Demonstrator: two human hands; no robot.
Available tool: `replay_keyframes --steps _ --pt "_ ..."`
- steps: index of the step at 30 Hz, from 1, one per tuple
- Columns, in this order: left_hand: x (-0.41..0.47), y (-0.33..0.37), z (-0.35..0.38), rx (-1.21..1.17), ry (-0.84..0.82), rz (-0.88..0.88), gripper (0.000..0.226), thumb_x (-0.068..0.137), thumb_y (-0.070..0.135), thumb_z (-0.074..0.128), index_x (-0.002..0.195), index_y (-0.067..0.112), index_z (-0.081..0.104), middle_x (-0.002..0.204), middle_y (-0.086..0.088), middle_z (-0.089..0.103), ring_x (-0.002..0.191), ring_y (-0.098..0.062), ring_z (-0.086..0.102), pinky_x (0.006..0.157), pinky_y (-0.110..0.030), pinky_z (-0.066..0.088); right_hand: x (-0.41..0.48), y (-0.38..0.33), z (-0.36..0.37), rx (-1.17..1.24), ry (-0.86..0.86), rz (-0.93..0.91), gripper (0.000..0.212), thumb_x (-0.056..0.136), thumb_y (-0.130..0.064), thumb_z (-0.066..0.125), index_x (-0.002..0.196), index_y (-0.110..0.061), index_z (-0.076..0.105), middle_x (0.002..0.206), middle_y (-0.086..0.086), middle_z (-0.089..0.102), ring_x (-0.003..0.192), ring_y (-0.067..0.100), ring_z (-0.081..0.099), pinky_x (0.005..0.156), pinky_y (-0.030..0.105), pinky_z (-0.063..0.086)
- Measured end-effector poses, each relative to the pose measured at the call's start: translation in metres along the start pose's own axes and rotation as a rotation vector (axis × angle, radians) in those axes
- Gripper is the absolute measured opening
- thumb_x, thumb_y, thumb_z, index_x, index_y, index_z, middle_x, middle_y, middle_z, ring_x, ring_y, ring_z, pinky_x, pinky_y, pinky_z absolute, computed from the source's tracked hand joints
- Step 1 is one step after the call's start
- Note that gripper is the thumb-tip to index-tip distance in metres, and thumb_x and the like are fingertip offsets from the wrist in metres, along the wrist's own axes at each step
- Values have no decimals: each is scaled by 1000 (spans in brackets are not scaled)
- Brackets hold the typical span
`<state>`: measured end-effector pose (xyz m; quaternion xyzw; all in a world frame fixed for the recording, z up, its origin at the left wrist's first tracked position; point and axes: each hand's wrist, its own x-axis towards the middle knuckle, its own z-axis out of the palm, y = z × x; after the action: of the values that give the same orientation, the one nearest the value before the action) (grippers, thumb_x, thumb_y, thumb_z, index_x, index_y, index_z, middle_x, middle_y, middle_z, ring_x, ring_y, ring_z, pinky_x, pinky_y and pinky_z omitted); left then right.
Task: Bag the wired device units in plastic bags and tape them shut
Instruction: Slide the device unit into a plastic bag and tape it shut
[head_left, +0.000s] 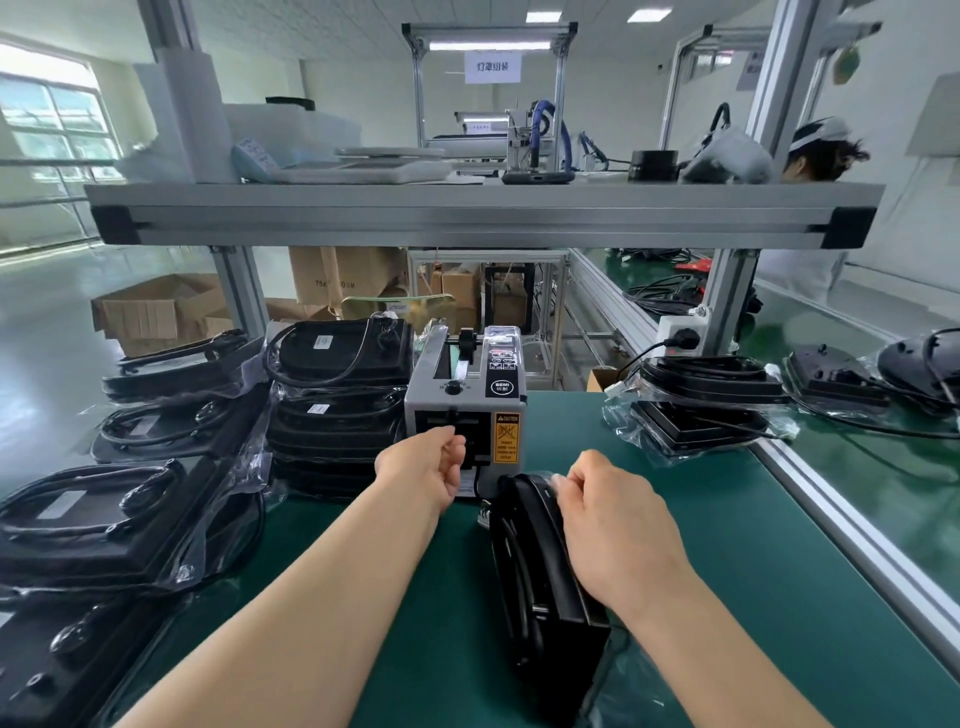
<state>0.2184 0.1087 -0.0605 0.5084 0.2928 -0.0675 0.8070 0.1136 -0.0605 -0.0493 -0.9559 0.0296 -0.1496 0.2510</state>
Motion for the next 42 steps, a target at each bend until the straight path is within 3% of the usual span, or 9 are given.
replay_keyframes --steps 3,7,9,14,16,22,26,31,42 --pt "1 -2 8 -66 67 7 9 93 12 66 85 7 64 47 1 60 29 -3 50 31 -12 34 1 -1 3 20 -3 1 32 103 -40 42 75 -25 38 69 -10 50 57 10 42 50 33 30" --pt "-10 -6 17 -178 176 96 15 86 5 63 76 10 55 44 2 56 38 -5 49 37 -13 35 2 1 5 78 -7 31 36 103 -40 45 71 -24 38 68 -7 53 58 11 44 48 29 29" --pt "-21 -10 13 -138 137 168 17 85 7 64 72 12 55 44 5 54 40 -5 48 38 -16 37 3 3 6 131 -23 47 34 103 -40 45 72 -24 41 70 -6 56 61 12 48 52 32 33" --pt "-63 -20 -11 300 -426 292 16 88 14 67 73 16 64 58 4 54 45 -6 45 45 -17 40 6 9 10 311 -67 101 32 100 -40 46 75 -21 48 76 -1 60 72 22 55 61 36 41" --pt "-75 -23 -13 529 -534 324 21 87 20 70 67 19 65 58 3 51 47 -7 41 45 -16 35 7 9 10 330 -80 109 30 98 -41 46 76 -21 49 77 -1 60 75 23 56 60 35 40" --pt "-78 -21 -7 701 -465 399 21 84 16 75 66 16 65 48 8 46 44 -6 33 45 -17 27 6 5 12 325 -83 97 31 100 -41 46 73 -27 44 77 -6 56 72 14 52 57 32 35" --pt "-76 -19 -4 746 -454 391 17 83 16 76 69 14 68 51 4 45 44 -7 33 46 -20 26 6 5 12 317 -80 95 29 100 -41 46 74 -28 45 79 -6 57 74 15 52 58 33 36" --pt "-72 -14 -2 796 -455 395 27 83 13 76 59 16 64 45 6 44 39 -6 33 39 -18 28 5 3 11 302 -91 79 26 101 -41 45 82 -24 49 82 -3 59 79 21 55 64 34 37" --pt "-66 -10 -3 847 -484 395 35 82 14 77 52 18 59 49 3 40 41 -8 28 41 -17 21 5 1 13 287 -82 79 28 101 -41 45 77 -27 45 77 -6 55 75 20 53 61 34 35"
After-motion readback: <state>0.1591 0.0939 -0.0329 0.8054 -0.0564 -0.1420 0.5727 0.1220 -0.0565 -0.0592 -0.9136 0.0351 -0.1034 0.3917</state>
